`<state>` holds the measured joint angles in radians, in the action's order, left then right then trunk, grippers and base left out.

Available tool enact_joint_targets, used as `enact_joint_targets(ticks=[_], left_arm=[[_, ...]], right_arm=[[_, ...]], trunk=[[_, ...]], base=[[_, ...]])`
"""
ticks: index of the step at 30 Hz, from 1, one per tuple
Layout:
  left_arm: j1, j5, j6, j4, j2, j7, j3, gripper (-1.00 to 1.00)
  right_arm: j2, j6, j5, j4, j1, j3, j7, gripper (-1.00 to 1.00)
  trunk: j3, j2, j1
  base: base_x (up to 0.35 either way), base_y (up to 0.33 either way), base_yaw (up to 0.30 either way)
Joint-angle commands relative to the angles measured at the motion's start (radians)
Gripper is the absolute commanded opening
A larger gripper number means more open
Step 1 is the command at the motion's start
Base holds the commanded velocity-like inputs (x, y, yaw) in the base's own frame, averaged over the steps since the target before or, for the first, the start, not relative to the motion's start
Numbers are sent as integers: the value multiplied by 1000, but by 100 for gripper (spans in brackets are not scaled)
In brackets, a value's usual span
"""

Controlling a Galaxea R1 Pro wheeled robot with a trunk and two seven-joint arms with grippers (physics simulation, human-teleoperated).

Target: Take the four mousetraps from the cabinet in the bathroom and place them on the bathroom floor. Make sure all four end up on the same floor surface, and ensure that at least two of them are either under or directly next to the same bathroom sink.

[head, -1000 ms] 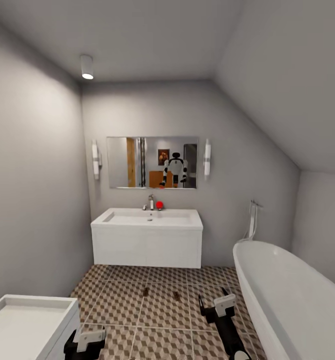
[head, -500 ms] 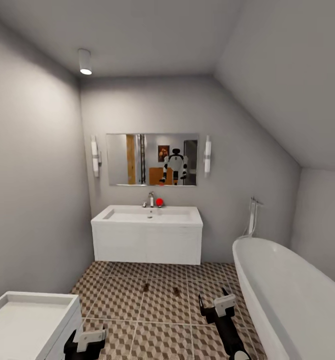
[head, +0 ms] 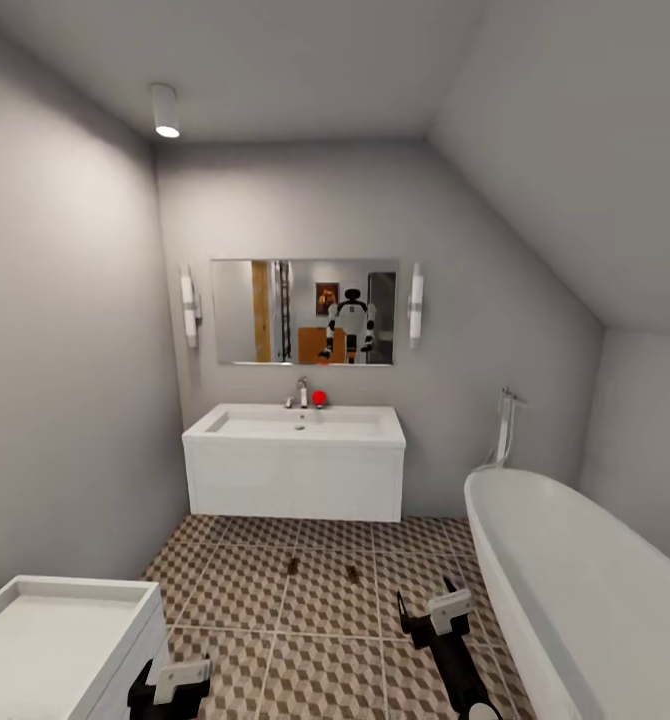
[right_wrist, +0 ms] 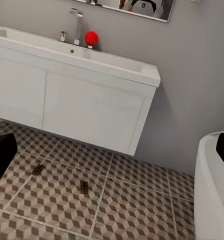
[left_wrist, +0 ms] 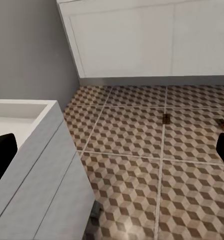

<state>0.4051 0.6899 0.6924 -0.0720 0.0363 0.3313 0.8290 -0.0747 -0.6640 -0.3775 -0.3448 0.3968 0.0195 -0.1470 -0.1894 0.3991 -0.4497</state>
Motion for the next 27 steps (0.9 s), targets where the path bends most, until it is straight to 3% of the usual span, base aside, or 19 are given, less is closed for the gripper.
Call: enact_joint_targets(ticks=[1,27], left_arm=[[0,0,-1,-2,1,9,9,100],[0,0,-1,-2,1,9,9,100]], right_arm=[[0,-2,-11,1,0,2,-8,100],[0,-2,-11,1,0,2,-8,100]], trunk=[[2,1,0],[45,1,0]], base=[[0,0,0],[0,0,0]])
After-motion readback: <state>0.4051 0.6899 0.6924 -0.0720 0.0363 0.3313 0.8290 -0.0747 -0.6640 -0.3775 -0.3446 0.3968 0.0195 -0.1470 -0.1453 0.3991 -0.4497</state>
